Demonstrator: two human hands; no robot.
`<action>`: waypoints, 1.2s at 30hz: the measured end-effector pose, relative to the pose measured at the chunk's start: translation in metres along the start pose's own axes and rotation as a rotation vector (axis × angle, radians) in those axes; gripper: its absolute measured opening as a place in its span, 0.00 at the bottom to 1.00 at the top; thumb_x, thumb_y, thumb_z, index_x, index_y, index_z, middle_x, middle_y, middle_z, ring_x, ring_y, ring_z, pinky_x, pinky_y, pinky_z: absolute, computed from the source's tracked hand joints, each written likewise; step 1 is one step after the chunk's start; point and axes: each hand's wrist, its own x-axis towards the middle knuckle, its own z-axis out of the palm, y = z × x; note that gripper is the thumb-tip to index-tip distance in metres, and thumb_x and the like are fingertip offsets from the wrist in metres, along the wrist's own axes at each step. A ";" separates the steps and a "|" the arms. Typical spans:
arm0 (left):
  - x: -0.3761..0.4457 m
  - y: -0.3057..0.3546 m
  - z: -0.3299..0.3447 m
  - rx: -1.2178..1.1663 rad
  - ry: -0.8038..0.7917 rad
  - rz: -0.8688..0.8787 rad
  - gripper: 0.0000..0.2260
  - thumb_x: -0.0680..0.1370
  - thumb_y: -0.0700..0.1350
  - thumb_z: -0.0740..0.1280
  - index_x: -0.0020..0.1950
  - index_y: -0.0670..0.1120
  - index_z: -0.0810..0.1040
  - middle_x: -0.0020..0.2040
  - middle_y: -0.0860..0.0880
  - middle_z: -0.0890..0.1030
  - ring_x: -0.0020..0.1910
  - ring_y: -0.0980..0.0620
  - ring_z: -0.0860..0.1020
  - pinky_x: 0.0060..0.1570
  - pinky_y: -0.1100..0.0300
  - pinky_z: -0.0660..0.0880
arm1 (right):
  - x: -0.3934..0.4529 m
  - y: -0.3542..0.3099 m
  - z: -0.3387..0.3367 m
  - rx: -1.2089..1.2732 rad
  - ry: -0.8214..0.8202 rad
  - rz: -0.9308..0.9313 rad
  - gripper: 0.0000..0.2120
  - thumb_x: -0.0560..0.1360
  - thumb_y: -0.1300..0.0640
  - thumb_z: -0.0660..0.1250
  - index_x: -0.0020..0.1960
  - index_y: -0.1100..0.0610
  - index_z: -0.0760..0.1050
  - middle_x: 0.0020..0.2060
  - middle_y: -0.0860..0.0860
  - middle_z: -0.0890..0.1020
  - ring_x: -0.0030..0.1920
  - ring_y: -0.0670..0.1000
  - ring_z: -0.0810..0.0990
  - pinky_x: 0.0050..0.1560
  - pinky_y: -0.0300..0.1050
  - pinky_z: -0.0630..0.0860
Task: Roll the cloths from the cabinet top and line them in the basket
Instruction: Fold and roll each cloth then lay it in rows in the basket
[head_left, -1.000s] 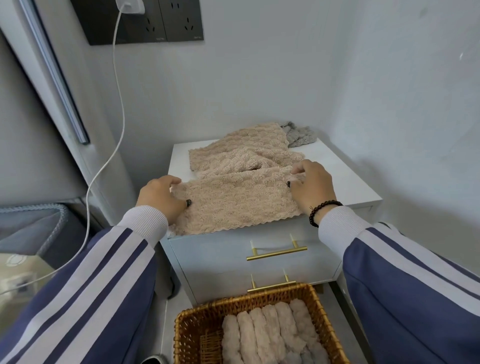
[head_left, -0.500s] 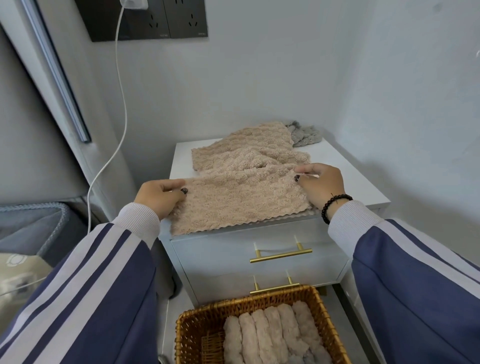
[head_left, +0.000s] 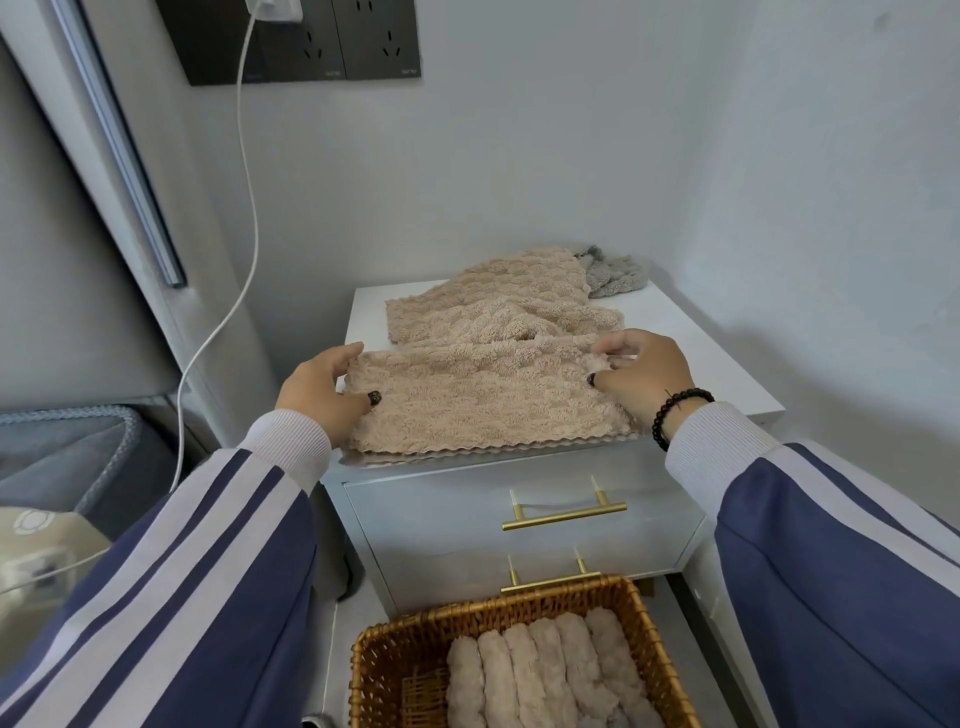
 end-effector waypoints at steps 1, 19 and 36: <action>0.000 0.001 0.000 0.039 0.011 0.002 0.29 0.75 0.36 0.70 0.74 0.52 0.67 0.70 0.49 0.72 0.69 0.47 0.71 0.64 0.53 0.71 | 0.000 -0.001 0.000 -0.035 -0.007 0.003 0.12 0.70 0.68 0.71 0.50 0.55 0.79 0.56 0.49 0.79 0.56 0.48 0.78 0.54 0.40 0.74; -0.014 0.021 0.060 0.649 -0.216 0.298 0.25 0.83 0.51 0.48 0.79 0.50 0.46 0.80 0.51 0.45 0.78 0.51 0.43 0.75 0.50 0.41 | -0.030 -0.027 0.076 -0.803 -0.392 -0.536 0.25 0.82 0.49 0.46 0.78 0.53 0.50 0.78 0.51 0.51 0.78 0.52 0.45 0.75 0.56 0.45; -0.003 0.012 0.042 0.512 0.007 -0.016 0.23 0.81 0.53 0.58 0.76 0.51 0.61 0.73 0.46 0.64 0.71 0.43 0.61 0.68 0.44 0.61 | -0.009 -0.005 0.055 -0.790 -0.168 -0.217 0.34 0.78 0.39 0.51 0.78 0.53 0.47 0.78 0.50 0.47 0.77 0.57 0.46 0.75 0.60 0.47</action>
